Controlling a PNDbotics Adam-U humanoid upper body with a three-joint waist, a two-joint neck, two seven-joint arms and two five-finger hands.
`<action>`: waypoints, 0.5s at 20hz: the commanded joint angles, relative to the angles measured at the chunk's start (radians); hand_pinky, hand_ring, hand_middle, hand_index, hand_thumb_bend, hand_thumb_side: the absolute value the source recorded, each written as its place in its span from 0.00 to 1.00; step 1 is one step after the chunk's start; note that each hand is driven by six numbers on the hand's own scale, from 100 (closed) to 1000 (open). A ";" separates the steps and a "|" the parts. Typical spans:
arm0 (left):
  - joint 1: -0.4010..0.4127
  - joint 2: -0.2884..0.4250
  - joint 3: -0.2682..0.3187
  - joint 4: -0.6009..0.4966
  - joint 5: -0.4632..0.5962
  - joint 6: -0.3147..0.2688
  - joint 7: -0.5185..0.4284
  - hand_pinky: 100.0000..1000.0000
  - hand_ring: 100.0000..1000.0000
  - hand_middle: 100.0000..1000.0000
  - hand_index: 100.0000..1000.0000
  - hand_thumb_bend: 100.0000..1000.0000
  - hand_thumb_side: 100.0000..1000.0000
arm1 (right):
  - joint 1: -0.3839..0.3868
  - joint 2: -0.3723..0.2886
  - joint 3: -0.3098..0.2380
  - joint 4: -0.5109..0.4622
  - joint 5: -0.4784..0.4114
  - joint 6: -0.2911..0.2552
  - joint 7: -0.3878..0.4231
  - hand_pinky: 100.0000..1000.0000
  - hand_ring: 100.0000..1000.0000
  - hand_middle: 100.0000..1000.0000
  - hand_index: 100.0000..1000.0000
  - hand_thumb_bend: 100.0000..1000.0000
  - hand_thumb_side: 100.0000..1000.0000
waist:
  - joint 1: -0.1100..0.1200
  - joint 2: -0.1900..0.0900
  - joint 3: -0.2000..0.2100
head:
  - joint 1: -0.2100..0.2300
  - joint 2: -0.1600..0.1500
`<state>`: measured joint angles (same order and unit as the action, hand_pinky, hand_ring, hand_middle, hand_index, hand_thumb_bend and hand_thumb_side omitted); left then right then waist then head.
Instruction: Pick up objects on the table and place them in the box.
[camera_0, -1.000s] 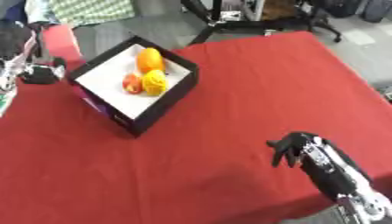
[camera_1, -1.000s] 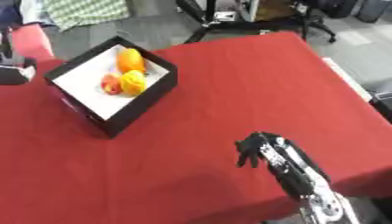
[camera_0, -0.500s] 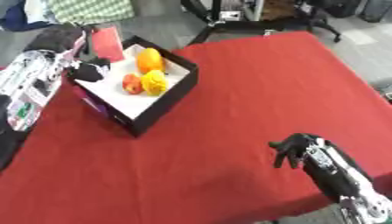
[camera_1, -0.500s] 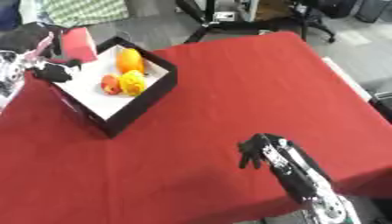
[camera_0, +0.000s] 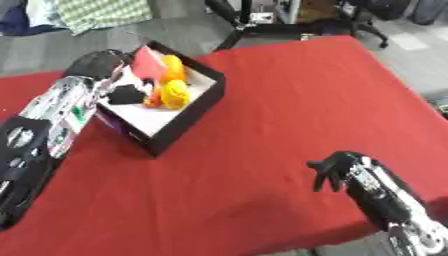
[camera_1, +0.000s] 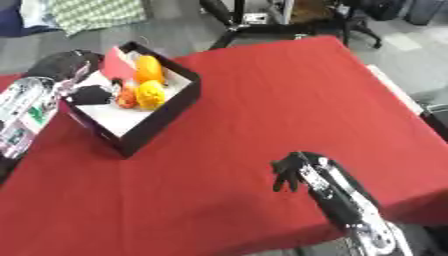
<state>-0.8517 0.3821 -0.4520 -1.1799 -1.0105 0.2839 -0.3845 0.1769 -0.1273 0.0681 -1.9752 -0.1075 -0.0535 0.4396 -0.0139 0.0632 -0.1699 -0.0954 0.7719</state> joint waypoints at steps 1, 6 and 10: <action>-0.004 0.037 0.002 -0.066 0.042 -0.012 0.003 0.85 0.82 0.93 1.00 0.13 1.00 | -0.004 -0.003 -0.004 -0.016 -0.002 -0.002 -0.001 0.88 0.41 0.18 0.51 0.00 0.73 | 0.001 -0.009 0.003 | -0.002 -0.002; 0.061 0.113 0.025 -0.295 0.192 0.015 0.075 0.86 0.80 0.93 1.00 0.10 1.00 | -0.004 -0.003 -0.007 -0.017 0.000 -0.002 -0.004 0.88 0.41 0.18 0.51 0.00 0.74 | 0.004 -0.007 0.009 | -0.003 -0.002; 0.157 0.189 0.056 -0.565 0.310 0.046 0.131 0.86 0.80 0.92 1.00 0.12 1.00 | -0.004 -0.004 -0.007 -0.017 0.003 -0.002 -0.005 0.88 0.41 0.18 0.51 0.00 0.72 | 0.007 -0.006 0.014 | -0.004 -0.002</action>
<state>-0.6812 0.5290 -0.4179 -1.6629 -0.7322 0.3225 -0.2714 0.1768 -0.1272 0.0673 -1.9752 -0.1067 -0.0544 0.4378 -0.0138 0.0637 -0.1559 -0.0988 0.7719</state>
